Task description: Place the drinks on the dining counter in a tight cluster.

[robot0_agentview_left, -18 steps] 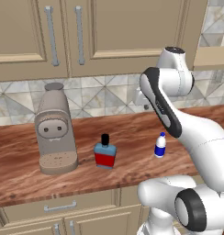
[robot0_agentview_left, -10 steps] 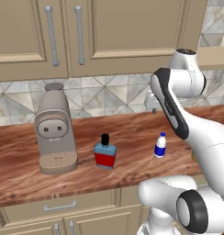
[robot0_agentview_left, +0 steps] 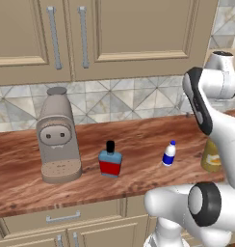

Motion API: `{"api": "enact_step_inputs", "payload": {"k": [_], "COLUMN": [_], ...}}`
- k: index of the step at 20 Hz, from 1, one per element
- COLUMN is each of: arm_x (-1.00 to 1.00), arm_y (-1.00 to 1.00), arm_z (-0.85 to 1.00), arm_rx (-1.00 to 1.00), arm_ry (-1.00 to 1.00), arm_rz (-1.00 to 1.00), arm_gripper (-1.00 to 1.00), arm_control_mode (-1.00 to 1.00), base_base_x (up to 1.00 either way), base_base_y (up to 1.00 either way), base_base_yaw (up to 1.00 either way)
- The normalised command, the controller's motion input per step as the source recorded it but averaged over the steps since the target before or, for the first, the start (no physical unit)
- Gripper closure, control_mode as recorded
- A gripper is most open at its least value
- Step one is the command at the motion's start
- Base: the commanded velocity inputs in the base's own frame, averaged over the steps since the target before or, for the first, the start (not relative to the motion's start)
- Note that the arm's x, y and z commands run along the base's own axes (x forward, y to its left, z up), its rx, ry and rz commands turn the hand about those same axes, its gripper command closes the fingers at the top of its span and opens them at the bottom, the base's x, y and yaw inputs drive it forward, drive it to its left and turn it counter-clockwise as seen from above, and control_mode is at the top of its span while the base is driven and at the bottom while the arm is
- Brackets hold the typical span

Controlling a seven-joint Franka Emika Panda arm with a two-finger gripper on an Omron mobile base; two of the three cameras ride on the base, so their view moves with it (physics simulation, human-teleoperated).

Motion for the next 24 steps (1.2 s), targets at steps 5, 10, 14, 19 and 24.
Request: {"api": "enact_step_inputs", "payload": {"k": [5,10,14,19,24], "arm_x": [0.06,0.0,-0.06,0.01,0.37], "arm_y": [-0.99,-0.84,-0.38,-0.04,-0.33], "arm_z": [-0.1,-0.19,-0.16,-0.35,-0.22], "arm_rx": [0.0,0.0,0.0,0.0,0.0], "arm_ry": [0.09,0.04,0.0,0.02,-0.01], "arm_rz": [-0.12,-0.09,0.0,0.0,0.0], "arm_gripper": [-1.0,-1.0,-1.0,-1.0,-1.0], "arm_control_mode": [-1.0,-1.0,-1.0,-1.0,-1.0], "base_base_x": [0.0,0.0,0.0,0.0,0.0], "base_base_y": [0.0,0.0,0.0,0.0,0.0], "base_base_yaw": [0.0,0.0,0.0,0.0,0.0]}}
